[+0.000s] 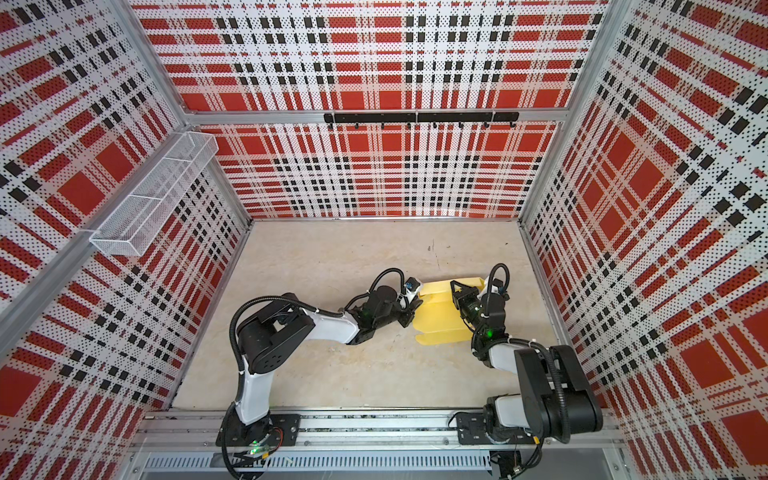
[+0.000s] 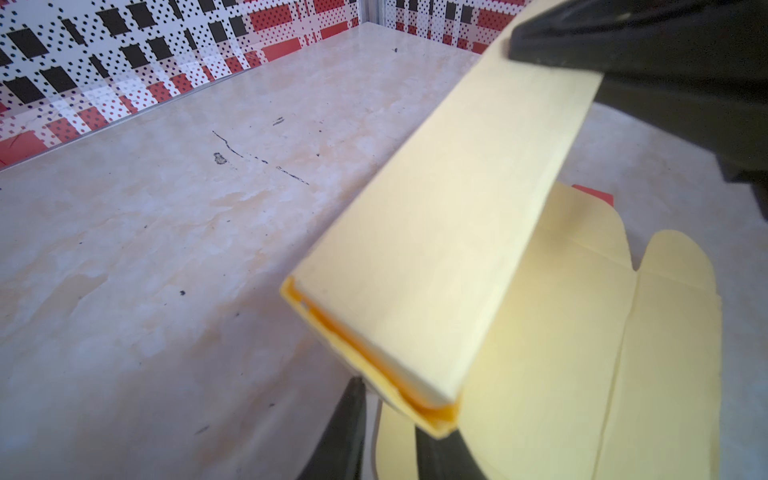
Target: Fold the paper box
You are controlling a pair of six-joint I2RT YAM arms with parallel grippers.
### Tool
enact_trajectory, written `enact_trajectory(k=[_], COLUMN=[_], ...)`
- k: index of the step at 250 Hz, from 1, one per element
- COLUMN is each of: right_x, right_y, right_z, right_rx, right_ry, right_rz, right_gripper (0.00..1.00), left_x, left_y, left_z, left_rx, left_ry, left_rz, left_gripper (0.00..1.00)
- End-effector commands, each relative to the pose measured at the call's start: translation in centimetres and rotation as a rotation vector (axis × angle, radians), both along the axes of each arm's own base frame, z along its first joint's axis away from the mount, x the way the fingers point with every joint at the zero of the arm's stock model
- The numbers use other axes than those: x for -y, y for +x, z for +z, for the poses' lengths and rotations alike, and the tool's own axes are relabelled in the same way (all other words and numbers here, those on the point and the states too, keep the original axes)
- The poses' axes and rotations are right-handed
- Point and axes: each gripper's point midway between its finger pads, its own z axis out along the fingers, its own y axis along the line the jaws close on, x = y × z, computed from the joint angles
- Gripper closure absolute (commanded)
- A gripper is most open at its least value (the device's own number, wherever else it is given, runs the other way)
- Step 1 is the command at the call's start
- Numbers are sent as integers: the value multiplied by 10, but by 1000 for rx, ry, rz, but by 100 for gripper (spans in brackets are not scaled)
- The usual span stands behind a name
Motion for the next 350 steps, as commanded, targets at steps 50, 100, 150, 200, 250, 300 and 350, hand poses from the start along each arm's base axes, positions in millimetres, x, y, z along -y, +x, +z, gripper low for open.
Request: enact_trajectory(k=[50, 100, 150, 200, 250, 300, 350], right_x=[-12, -14, -16, -17, -25, -36, -65], right_y=[-4, -3, -2, -4, -15, -30, -50], right_z=[-35, -41, -32, -18, -14, -7, 4], right_rx=[-85, -88, -75, -51, -53, -55, -89], right_ry=[8, 12, 14, 6, -9, -18, -94], right_rz=[41, 48, 53, 57, 77, 107, 191], right_gripper=[95, 91, 83, 71, 60, 50, 41], left_x=[6, 4, 2, -4, -11, -17, -27], left_y=[17, 25, 30, 33, 39, 41, 43], left_z=[22, 30, 30, 24, 22, 21, 23], left_rx=[23, 27, 16, 4, 4, 6, 1], left_ry=[-78, -97, -94, -76, -62, -42, -24], left_rz=[68, 103, 120, 133, 146, 149, 145], left_gripper=[76, 77, 84, 86, 86, 87, 87])
